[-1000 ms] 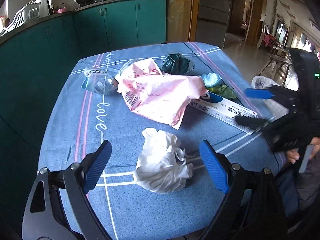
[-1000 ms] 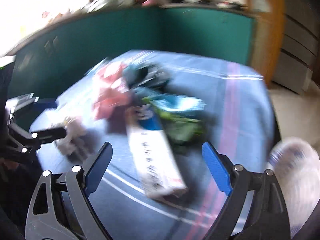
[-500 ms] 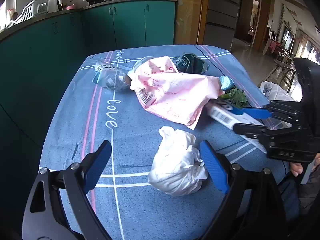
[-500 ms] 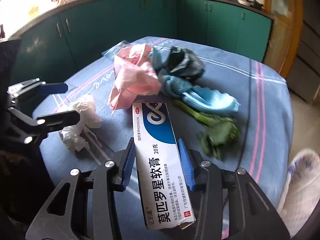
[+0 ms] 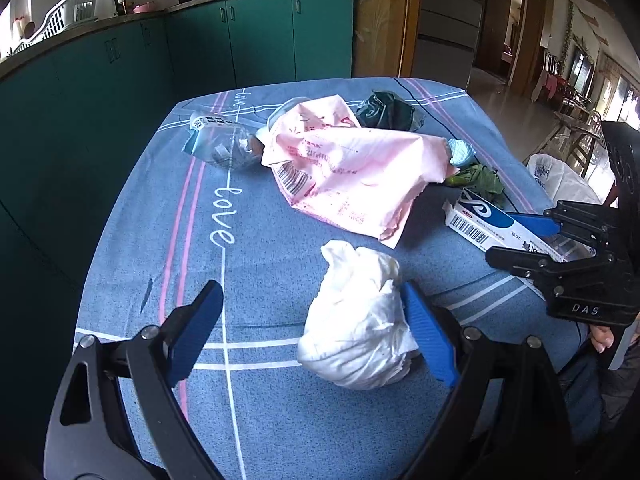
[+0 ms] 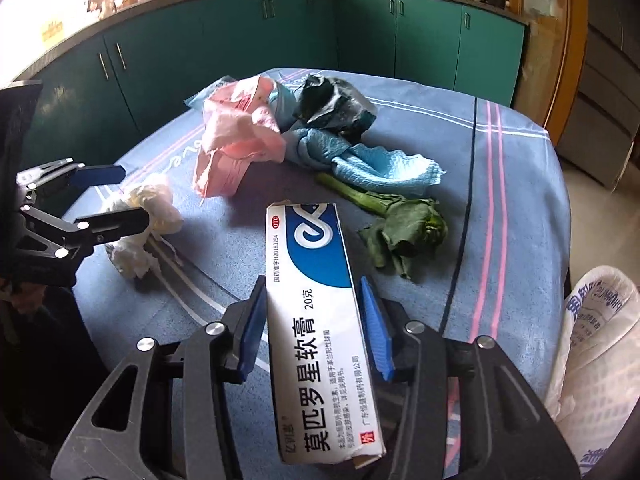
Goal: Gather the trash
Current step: 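Grasp the crumpled white tissue with the left tool while the right tool holds the ointment box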
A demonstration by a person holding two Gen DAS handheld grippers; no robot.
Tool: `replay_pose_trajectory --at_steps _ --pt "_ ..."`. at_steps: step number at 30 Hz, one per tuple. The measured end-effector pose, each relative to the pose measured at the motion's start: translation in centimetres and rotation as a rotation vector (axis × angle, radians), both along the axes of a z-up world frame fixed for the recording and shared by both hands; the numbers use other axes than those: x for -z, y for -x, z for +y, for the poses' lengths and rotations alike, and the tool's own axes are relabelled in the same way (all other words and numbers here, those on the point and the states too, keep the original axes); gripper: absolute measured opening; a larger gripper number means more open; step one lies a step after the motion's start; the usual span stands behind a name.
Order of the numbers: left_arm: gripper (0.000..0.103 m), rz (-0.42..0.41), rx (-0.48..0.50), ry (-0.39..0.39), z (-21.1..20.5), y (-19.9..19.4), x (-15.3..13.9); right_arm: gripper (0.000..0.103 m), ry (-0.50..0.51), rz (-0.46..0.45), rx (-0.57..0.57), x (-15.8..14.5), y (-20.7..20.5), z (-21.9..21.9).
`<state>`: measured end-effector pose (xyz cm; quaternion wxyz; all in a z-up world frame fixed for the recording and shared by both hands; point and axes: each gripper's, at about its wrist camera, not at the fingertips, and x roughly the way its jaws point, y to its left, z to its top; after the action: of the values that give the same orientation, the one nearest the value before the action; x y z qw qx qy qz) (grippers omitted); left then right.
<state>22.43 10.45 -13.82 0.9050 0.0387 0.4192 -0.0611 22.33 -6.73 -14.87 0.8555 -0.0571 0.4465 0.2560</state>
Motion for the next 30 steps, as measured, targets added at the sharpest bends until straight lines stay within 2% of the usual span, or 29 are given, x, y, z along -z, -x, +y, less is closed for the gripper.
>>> replay_pose_trajectory --at_steps 4,12,16,19,23,30 --pt "0.09 -0.001 -0.009 -0.014 -0.07 0.06 0.12 0.057 0.019 -0.012 0.006 0.29 -0.16 0.66" --pt "0.09 -0.007 -0.002 -0.043 -0.48 0.21 0.37 0.057 -0.003 -0.001 0.032 0.48 -0.79 0.47" --pt "0.089 -0.027 -0.013 -0.075 -0.74 0.36 0.31 0.046 -0.018 0.0 0.021 0.37 -0.75 0.56" --pt "0.087 -0.046 -0.02 -0.084 -0.74 0.47 0.09 0.045 -0.024 -0.004 0.012 0.21 -0.53 0.59" --pt "0.076 -0.04 -0.015 -0.084 -0.8 0.39 0.21 0.045 -0.029 -0.002 0.014 0.12 -0.41 0.53" --pt "0.075 -0.022 -0.003 -0.075 -0.84 0.24 0.51 0.045 -0.02 0.006 0.011 0.3 -0.34 0.68"
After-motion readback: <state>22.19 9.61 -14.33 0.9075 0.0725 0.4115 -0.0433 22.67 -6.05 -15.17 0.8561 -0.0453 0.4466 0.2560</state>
